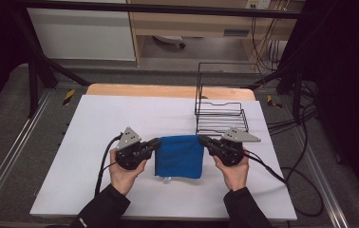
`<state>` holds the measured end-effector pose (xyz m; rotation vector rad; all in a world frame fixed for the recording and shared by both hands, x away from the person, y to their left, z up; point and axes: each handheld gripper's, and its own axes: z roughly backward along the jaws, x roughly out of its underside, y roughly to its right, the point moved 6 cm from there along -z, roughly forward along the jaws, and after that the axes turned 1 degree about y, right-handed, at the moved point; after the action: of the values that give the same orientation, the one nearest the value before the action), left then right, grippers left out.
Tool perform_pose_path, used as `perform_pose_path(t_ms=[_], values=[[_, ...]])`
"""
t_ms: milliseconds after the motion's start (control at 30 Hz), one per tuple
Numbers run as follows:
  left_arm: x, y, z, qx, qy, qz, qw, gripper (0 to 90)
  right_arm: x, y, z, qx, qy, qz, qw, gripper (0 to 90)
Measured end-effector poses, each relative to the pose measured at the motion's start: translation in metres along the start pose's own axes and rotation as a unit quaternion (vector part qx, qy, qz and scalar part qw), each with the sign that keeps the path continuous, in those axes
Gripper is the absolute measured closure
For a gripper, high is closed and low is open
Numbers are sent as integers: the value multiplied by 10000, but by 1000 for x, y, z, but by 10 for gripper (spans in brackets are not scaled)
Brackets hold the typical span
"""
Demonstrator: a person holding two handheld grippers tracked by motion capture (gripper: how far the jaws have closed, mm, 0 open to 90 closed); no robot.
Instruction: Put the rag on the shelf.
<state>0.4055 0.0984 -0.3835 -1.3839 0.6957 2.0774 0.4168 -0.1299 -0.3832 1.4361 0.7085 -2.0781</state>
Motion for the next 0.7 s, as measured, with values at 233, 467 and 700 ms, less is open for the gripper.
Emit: perform_pose_path(t_ms=[233, 467, 700], values=[[-13, 4, 3, -8, 178, -37, 9998, 844, -13, -4, 11, 64, 204, 149, 9997, 865], [-25, 10, -2, -1, 351, -105, 9993, 844, -26, -3, 24, 179, 399, 194, 9989, 866], [-38, 13, -9, 55, 554, -3, 9985, 844, -34, 1, 34, 276, 545, 191, 9979, 867]])
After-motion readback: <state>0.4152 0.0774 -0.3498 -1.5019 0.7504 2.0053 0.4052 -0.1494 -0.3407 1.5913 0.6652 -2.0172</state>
